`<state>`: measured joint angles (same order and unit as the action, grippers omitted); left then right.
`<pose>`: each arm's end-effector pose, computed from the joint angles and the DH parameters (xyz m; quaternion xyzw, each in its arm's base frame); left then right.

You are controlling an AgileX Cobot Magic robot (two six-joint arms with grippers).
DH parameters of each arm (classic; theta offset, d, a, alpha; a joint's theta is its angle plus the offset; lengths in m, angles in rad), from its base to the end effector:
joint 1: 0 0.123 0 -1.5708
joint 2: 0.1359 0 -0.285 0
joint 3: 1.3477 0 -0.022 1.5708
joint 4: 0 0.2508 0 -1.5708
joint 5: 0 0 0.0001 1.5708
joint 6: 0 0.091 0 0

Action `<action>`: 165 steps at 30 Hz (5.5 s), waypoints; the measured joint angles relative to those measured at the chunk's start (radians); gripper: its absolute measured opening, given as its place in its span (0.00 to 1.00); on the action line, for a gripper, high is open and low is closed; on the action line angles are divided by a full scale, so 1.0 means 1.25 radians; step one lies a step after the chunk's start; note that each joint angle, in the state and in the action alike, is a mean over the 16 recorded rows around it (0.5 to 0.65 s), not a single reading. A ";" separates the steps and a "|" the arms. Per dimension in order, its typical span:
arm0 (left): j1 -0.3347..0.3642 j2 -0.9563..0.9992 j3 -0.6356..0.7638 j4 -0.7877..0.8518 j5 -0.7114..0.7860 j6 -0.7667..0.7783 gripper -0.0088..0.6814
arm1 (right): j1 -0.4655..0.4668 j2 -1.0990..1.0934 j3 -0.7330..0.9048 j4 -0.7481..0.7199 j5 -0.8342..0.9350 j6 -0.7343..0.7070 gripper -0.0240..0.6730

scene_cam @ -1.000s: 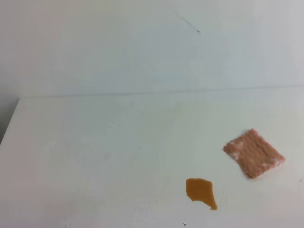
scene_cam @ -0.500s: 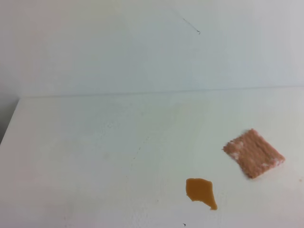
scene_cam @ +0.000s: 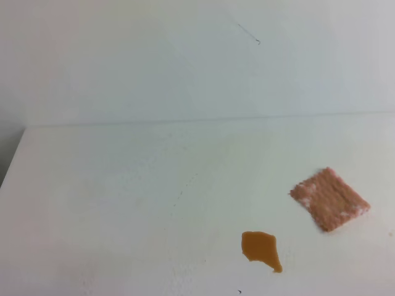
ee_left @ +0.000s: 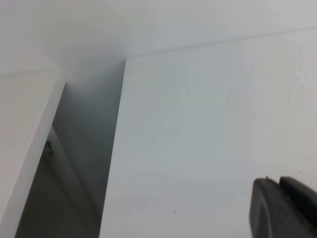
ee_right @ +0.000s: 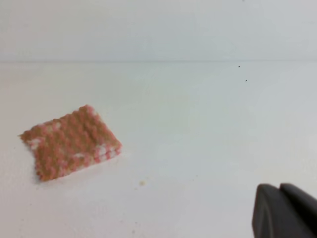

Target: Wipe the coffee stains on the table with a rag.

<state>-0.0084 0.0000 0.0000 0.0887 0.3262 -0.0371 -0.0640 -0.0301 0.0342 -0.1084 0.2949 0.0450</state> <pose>0.0540 0.0021 0.1838 0.0130 0.7859 0.0231 0.6178 0.0533 -0.0063 0.1768 0.0119 0.7773 -0.0508 0.6270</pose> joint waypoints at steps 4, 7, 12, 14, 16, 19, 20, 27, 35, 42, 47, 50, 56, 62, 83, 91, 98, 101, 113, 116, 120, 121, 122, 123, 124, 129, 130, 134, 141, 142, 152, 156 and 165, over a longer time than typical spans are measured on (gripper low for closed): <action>0.000 0.000 0.000 0.000 0.000 0.000 0.01 | 0.000 0.000 0.000 0.000 -0.005 0.000 0.03; 0.000 0.000 0.000 0.000 0.000 0.001 0.01 | 0.000 0.000 0.000 0.000 -0.009 0.000 0.03; 0.000 0.000 0.000 0.000 0.000 0.001 0.01 | 0.000 0.000 0.000 0.000 -0.016 0.000 0.03; 0.000 0.000 0.000 0.000 0.000 0.001 0.01 | 0.000 0.000 0.000 0.000 -0.018 0.000 0.03; 0.000 0.000 0.000 0.000 0.000 0.002 0.01 | 0.000 0.000 0.000 -0.001 -0.020 0.000 0.03; 0.000 0.000 0.000 0.000 0.000 0.002 0.01 | 0.000 0.000 0.000 -0.001 -0.021 0.000 0.03; 0.000 0.000 0.000 0.000 0.000 0.002 0.01 | 0.000 0.000 0.000 -0.001 -0.021 0.000 0.03; 0.000 0.000 0.000 0.000 0.000 0.001 0.01 | 0.000 0.000 0.000 0.000 -0.020 0.000 0.03; 0.000 0.000 0.000 0.000 0.000 0.000 0.01 | 0.000 0.000 0.000 0.000 -0.020 0.000 0.03; 0.000 0.000 0.000 0.000 0.000 0.000 0.01 | 0.000 0.000 0.000 0.000 -0.016 0.000 0.03; 0.000 0.000 0.000 0.000 0.000 0.000 0.01 | 0.000 0.000 0.000 0.000 -0.012 0.000 0.03; 0.000 0.000 0.000 0.000 0.000 0.000 0.01 | 0.000 0.000 0.000 0.000 -0.011 0.000 0.03; 0.000 0.000 0.000 0.000 0.000 0.001 0.01 | 0.000 0.000 0.000 0.000 -0.009 0.000 0.03; 0.000 0.000 0.000 0.000 0.000 0.001 0.01 | 0.007 0.000 0.000 0.000 -0.009 0.000 0.03; 0.000 0.000 0.000 0.000 0.000 0.001 0.01 | 0.032 0.000 0.000 0.000 -0.009 0.000 0.03; 0.000 0.000 0.000 0.000 0.000 0.000 0.01 | 0.032 0.000 0.000 0.000 -0.009 0.000 0.03; 0.000 0.000 0.000 -0.008 0.000 -0.032 0.01 | 0.032 0.000 0.000 0.000 -0.009 0.000 0.03; 0.000 0.000 0.000 -0.013 0.001 -0.073 0.01 | 0.032 0.000 0.000 0.000 -0.009 0.000 0.03; 0.000 0.000 0.000 -0.028 0.004 -0.219 0.01 | 0.032 0.002 -0.002 0.000 -0.009 0.000 0.03; 0.000 0.000 0.000 -0.028 0.004 -0.222 0.01 | 0.032 0.002 -0.002 0.000 -0.009 0.000 0.03; 0.000 0.000 0.000 -0.028 0.005 -0.223 0.01 | 0.032 0.002 -0.002 0.000 -0.009 0.000 0.03; 0.000 0.000 0.000 -0.028 0.005 -0.223 0.01 | 0.032 0.002 -0.002 0.000 -0.009 0.000 0.03; 0.000 0.000 0.000 -0.028 0.005 -0.223 0.01 | 0.032 0.002 -0.002 0.000 -0.009 0.000 0.03; 0.000 0.000 0.000 -0.028 0.005 -0.224 0.01 | 0.032 0.002 -0.002 0.000 -0.009 0.000 0.03; 0.000 0.000 0.000 -0.028 0.005 -0.224 0.01 | 0.032 0.002 -0.002 0.000 -0.009 0.000 0.03; 0.000 0.000 0.000 -0.028 0.005 -0.224 0.01 | 0.032 0.000 0.000 0.000 -0.009 0.000 0.03; 0.000 0.000 0.000 -0.028 0.005 -0.224 0.01 | 0.032 0.000 0.000 0.000 -0.009 0.000 0.03; 0.000 0.000 0.000 -0.028 0.005 -0.225 0.01 | 0.032 0.000 0.000 0.000 -0.009 0.000 0.03; 0.000 0.000 0.000 -0.028 0.005 -0.224 0.01 | 0.032 0.000 0.000 0.000 -0.009 0.000 0.03; 0.000 0.000 0.000 -0.028 0.005 -0.223 0.01 | 0.032 0.000 0.000 0.000 -0.009 0.000 0.03; 0.000 0.000 0.000 -0.028 0.005 -0.217 0.01 | 0.032 0.000 0.000 -0.001 -0.009 0.000 0.03; 0.000 0.000 0.000 -0.028 0.005 -0.214 0.01 | 0.032 0.000 0.000 -0.009 -0.007 0.000 0.03; 0.000 0.000 0.000 -0.028 0.005 -0.213 0.01 | 0.032 0.000 0.000 -0.052 -0.002 -0.008 0.03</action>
<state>-0.0084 0.0000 0.0000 0.0535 0.3322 -0.3038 -0.0240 -0.0301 0.0342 -0.1733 0.2921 0.0353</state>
